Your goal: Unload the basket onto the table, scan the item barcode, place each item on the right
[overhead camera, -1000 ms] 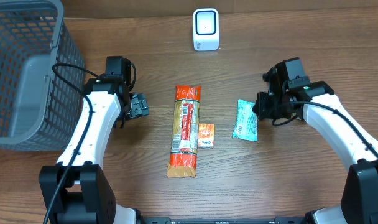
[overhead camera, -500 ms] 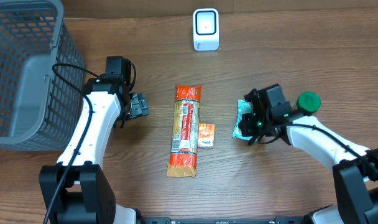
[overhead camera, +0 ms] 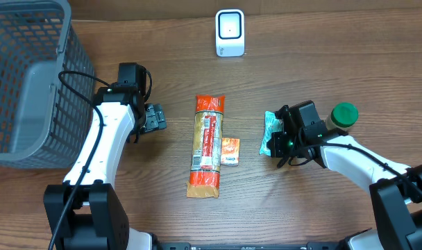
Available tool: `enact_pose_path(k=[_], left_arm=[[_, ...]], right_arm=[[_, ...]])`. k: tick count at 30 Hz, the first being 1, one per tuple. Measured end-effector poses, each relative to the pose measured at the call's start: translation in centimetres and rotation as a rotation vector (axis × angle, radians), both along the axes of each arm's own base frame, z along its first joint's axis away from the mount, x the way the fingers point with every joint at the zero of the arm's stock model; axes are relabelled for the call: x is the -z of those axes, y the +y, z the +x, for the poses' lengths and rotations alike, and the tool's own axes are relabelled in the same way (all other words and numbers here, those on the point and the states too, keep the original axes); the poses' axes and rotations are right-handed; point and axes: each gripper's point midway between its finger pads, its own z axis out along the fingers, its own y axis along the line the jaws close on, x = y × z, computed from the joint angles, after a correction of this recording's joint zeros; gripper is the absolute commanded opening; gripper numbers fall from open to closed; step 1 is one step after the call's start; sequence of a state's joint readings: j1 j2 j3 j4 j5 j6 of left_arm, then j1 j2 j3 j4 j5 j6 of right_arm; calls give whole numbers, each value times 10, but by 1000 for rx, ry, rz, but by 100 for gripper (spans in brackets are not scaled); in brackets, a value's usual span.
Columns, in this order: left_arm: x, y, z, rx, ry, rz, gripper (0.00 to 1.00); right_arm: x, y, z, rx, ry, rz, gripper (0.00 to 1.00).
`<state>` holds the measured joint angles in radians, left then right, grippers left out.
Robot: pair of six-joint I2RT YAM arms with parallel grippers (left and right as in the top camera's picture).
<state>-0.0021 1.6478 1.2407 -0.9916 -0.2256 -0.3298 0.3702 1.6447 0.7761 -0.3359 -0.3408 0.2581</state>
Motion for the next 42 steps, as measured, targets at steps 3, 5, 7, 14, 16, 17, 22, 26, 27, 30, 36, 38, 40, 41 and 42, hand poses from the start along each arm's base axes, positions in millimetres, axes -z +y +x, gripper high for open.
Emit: enact_pose_path(k=[3,5,7,14,16,17,22,26,27,30,36,38,40,41,42], left_arm=[[0,0,0,0,0,0,100],[0,0,0,0,0,0,100],[0,0,0,0,0,0,100],[0,0,0,0,0,0,100],[0,0,0,0,0,0,100],[0,0,0,0,0,0,99],[0,0,0,0,0,0,100],[0,0,0,0,0,0,100],[0,0,0,0,0,0,99],[0,0,0,0,0,0,100],[0,0,0,0,0,0,100],[0,0,0,0,0,0,100],[0,0,0,0,0,0,100],[0,0,0,0,0,0,100],[0,0,0,0,0,0,100]], right_arm=[[-8,-2,5,12,6,8,4],[-16,-5,14,29,-15,17,4],[-21,-13,21,55,-28,13,4],[-15,-31,22,105,-15,-48,4],[-13,-32,21,104,-13,-53,4],[-12,-32,20,104,-11,-55,4],[-4,-34,19,107,3,-67,4],[-2,-34,18,108,9,-67,9],[-3,-34,18,108,9,-65,9],[-3,-33,18,106,10,-60,10],[-2,-32,5,86,69,-56,34],[-6,-30,-2,43,81,-48,35],[-15,-29,-7,13,78,-45,35],[-21,-29,-7,6,68,-42,36],[-29,-30,-6,1,49,-40,35]])
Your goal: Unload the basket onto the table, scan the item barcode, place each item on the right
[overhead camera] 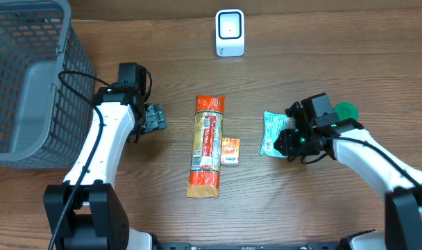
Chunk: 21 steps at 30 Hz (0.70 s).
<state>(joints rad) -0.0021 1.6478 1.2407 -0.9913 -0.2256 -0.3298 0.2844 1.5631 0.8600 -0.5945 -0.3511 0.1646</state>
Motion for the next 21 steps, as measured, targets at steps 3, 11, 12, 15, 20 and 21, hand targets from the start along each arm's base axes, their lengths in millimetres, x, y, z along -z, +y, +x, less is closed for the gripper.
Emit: enact_pose_path(k=[3,11,12,15,20,21], left_arm=[[0,0,0,0,0,0,100],[0,0,0,0,0,0,100],[0,0,0,0,0,0,100],[0,0,0,0,0,0,100],[0,0,0,0,0,0,100],[0,0,0,0,0,0,100]], right_arm=[[-23,-4,10,10,-71,14,40],[-30,-39,25,130,-86,-3,37],[-29,-42,25,143,-81,-6,37],[-24,-49,23,179,-47,-19,36],[-13,-50,19,195,0,-29,33],[-11,-50,19,198,7,-30,33]])
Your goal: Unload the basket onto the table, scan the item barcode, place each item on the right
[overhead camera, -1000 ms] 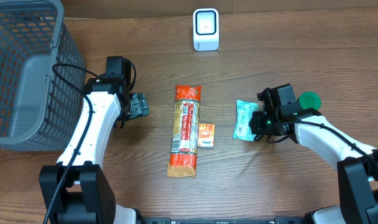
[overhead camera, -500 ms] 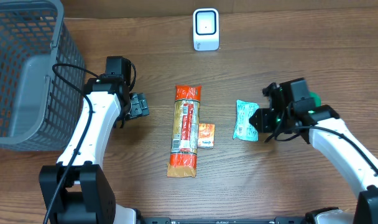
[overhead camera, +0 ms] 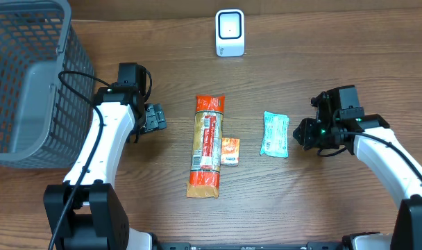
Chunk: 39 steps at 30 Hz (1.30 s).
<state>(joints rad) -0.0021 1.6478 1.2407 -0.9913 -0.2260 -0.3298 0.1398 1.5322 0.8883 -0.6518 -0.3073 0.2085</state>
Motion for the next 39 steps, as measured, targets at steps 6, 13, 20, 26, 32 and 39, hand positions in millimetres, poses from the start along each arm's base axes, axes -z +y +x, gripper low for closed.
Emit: enact_pose_path(k=[6,13,20,26,32,39], left_arm=[[0,0,0,0,0,0,100],[0,0,0,0,0,0,100],[0,0,0,0,0,0,100],[0,0,0,0,0,0,100],[0,0,0,0,0,0,100],[0,0,0,0,0,0,100]], right_arm=[[21,-2,-13,14,76,-7,33],[31,-3,-24,23,113,-10,30],[30,-3,-20,38,100,-2,12],[28,5,-17,23,79,3,4],[26,25,-15,-40,39,4,4],[27,45,-14,-74,-12,-69,4]])
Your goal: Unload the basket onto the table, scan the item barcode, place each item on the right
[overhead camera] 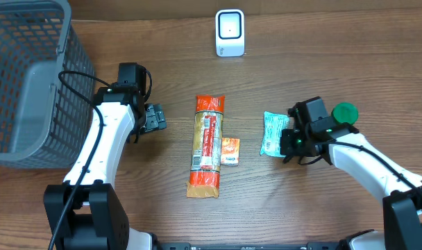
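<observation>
A white barcode scanner (230,32) stands at the back middle of the table. A long orange packet (207,145) lies in the middle, with a small orange box (230,151) at its right side. Right of those lies a light-green packet (273,133). My right gripper (286,142) is at that packet's right edge, seemingly over it; its jaws are hidden under the wrist, so open or shut cannot be told. A green-capped container (345,112) sits just behind the right arm. My left gripper (155,118) rests left of the long packet, holding nothing; its jaw state is unclear.
A grey wire basket (27,76) fills the back left corner. The left arm's black cable loops beside the basket. Bare wooden table (301,208) lies in front of the items.
My right gripper has moved left, from well right of the light-green packet back to its right edge. The green cap shows again. The left arm has not moved.
My right gripper was first over the light-green packet's right part. Then it sat at the packet's right edge, and the packet lay more exposed. Then it was apart to the right, the packet lying free. Now it is at the packet's edge again.
</observation>
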Available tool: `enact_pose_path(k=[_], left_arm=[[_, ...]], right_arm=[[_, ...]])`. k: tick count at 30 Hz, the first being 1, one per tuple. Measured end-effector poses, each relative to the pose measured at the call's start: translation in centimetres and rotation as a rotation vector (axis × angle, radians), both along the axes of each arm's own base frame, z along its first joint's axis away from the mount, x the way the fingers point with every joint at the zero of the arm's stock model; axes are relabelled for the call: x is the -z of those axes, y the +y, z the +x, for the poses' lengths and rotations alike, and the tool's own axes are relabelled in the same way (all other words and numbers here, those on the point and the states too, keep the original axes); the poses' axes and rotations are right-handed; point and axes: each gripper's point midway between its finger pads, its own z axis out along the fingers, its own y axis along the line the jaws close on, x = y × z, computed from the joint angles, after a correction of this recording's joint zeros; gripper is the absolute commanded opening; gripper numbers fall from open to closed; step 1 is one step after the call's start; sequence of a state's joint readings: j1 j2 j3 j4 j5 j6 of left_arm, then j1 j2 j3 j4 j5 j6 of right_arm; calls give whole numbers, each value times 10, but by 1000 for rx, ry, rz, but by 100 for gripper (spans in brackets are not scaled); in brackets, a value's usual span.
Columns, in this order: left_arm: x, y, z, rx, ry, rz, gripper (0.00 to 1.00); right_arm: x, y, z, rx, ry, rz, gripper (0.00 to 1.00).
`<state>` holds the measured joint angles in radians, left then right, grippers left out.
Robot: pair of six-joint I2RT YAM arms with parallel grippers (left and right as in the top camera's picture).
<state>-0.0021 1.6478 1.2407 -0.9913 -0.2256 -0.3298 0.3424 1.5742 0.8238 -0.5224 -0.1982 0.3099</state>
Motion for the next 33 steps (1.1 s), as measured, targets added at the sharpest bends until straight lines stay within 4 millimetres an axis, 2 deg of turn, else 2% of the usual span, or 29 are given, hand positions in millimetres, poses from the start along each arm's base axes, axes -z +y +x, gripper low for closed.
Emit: enact_pose_path(k=[5,8,11,14,15,17,19,25,33], left_arm=[[0,0,0,0,0,0,100],[0,0,0,0,0,0,100],[0,0,0,0,0,0,100],[0,0,0,0,0,0,100],[0,0,0,0,0,0,100],[0,0,0,0,0,0,100],[0,0,0,0,0,0,100],[0,0,0,0,0,0,100],[0,0,0,0,0,0,100]], right_arm=[[-2,9,5,-8,-42,-9,4],[-4,7,11,8,-62,-11,4],[-4,-3,17,44,-64,-13,4],[-6,-18,25,96,-67,-15,13],[-6,-24,27,115,-66,-16,14],[-6,-33,27,139,-54,-24,13],[-4,-38,25,151,-37,-35,8],[-2,-40,19,153,-14,-41,4],[2,-39,23,181,-34,-23,4]])
